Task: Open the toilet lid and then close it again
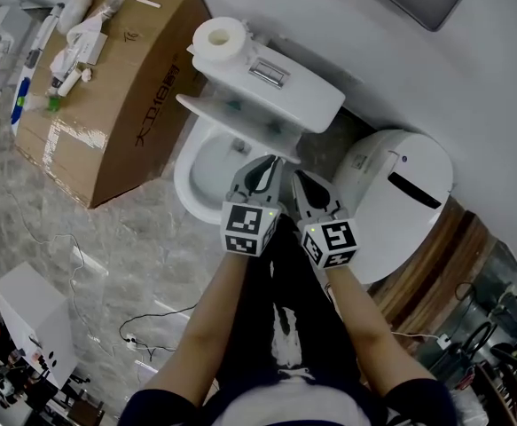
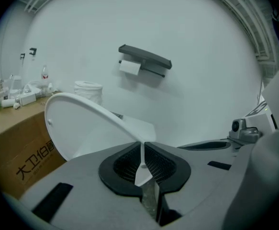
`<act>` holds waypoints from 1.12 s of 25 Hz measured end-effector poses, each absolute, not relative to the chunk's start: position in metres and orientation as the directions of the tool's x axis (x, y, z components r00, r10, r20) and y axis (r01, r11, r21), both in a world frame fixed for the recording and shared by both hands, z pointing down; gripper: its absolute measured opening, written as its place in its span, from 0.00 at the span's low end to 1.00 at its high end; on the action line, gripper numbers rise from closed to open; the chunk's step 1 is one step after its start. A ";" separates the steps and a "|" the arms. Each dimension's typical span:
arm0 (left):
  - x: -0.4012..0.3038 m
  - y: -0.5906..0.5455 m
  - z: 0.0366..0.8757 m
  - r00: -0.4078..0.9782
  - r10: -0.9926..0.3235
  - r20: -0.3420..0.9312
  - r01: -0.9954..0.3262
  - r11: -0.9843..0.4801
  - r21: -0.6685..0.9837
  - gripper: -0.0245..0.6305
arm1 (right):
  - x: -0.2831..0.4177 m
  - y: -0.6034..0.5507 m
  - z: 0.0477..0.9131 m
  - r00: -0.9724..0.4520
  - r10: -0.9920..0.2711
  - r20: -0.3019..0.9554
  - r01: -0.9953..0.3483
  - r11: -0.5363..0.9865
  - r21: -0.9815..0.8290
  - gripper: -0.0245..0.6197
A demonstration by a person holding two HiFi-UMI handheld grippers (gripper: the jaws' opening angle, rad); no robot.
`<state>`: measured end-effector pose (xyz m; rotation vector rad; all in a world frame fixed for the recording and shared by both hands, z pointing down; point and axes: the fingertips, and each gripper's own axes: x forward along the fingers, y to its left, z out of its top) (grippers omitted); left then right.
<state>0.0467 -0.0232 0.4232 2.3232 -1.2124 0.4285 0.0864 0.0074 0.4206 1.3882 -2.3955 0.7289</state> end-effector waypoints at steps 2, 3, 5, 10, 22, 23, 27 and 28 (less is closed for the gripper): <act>0.050 -0.027 0.422 0.555 -0.683 0.475 -0.830 -0.488 0.268 0.08 | 0.090 0.006 0.421 -0.498 -0.724 0.477 -0.867 0.415 -0.275 0.06; 0.051 -0.029 0.422 0.553 -0.687 0.472 -0.832 -0.486 0.268 0.08 | 0.092 0.005 0.421 -0.496 -0.724 0.479 -0.868 0.417 -0.269 0.06; 0.054 -0.034 0.421 0.552 -0.693 0.464 -0.833 -0.482 0.271 0.08 | 0.096 0.002 0.420 -0.493 -0.726 0.480 -0.870 0.417 -0.263 0.06; 0.060 -0.045 0.421 0.558 -0.698 0.449 -0.829 -0.484 0.279 0.08 | 0.105 -0.001 0.418 -0.485 -0.732 0.478 -0.875 0.400 -0.274 0.06; 0.073 -0.065 0.422 0.558 -0.705 0.438 -0.830 -0.491 0.265 0.08 | 0.115 0.003 0.424 -0.485 -0.729 0.482 -0.874 0.385 -0.296 0.06; 0.074 -0.067 0.422 0.556 -0.706 0.438 -0.831 -0.490 0.264 0.07 | 0.115 0.004 0.424 -0.486 -0.729 0.482 -0.874 0.384 -0.299 0.06; 0.078 -0.072 0.423 0.552 -0.710 0.438 -0.834 -0.488 0.260 0.07 | 0.116 0.006 0.424 -0.491 -0.726 0.481 -0.871 0.386 -0.306 0.06; 0.079 -0.073 0.423 0.552 -0.710 0.438 -0.833 -0.489 0.257 0.07 | 0.116 0.007 0.424 -0.492 -0.725 0.481 -0.870 0.386 -0.307 0.06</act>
